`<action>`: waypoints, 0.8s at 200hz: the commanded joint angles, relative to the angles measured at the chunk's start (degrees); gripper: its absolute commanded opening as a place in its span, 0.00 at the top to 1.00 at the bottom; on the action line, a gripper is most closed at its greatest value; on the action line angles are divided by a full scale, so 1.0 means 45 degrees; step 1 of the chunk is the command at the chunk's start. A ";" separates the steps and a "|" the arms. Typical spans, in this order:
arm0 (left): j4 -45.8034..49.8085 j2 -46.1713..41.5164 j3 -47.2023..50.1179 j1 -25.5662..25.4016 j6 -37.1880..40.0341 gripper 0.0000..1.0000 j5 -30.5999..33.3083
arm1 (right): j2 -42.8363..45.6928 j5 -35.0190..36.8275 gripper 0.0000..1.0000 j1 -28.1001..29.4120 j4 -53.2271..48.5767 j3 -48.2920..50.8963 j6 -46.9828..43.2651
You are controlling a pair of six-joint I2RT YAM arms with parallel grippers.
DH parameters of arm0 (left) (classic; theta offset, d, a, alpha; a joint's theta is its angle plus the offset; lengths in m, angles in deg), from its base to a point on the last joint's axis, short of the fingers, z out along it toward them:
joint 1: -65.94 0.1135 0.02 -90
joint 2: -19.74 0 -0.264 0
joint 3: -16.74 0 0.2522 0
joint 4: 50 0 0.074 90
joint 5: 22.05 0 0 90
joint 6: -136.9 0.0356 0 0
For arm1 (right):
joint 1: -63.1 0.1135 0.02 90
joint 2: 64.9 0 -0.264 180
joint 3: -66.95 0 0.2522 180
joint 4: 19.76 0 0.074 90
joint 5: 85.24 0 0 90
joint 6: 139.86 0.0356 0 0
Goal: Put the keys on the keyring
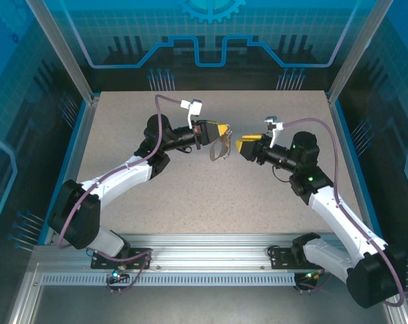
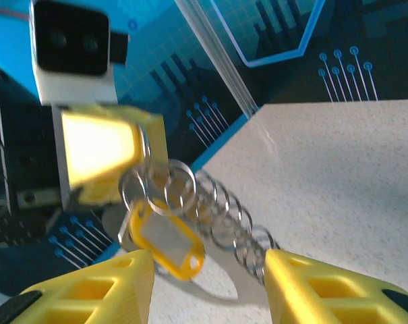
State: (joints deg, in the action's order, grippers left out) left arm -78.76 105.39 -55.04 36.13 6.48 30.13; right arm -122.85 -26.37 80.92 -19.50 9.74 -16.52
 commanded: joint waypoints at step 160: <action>-0.1371 -0.0123 0.0373 -0.0096 -0.0103 1.00 0.0728 | -0.2110 0.1157 0.67 0.1453 0.4213 -0.1025 0.2956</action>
State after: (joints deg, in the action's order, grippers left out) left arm -81.47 105.39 -54.05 36.13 6.30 32.64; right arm -131.51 -22.18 86.36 -3.04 6.92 -3.30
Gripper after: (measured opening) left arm 0.064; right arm 0.358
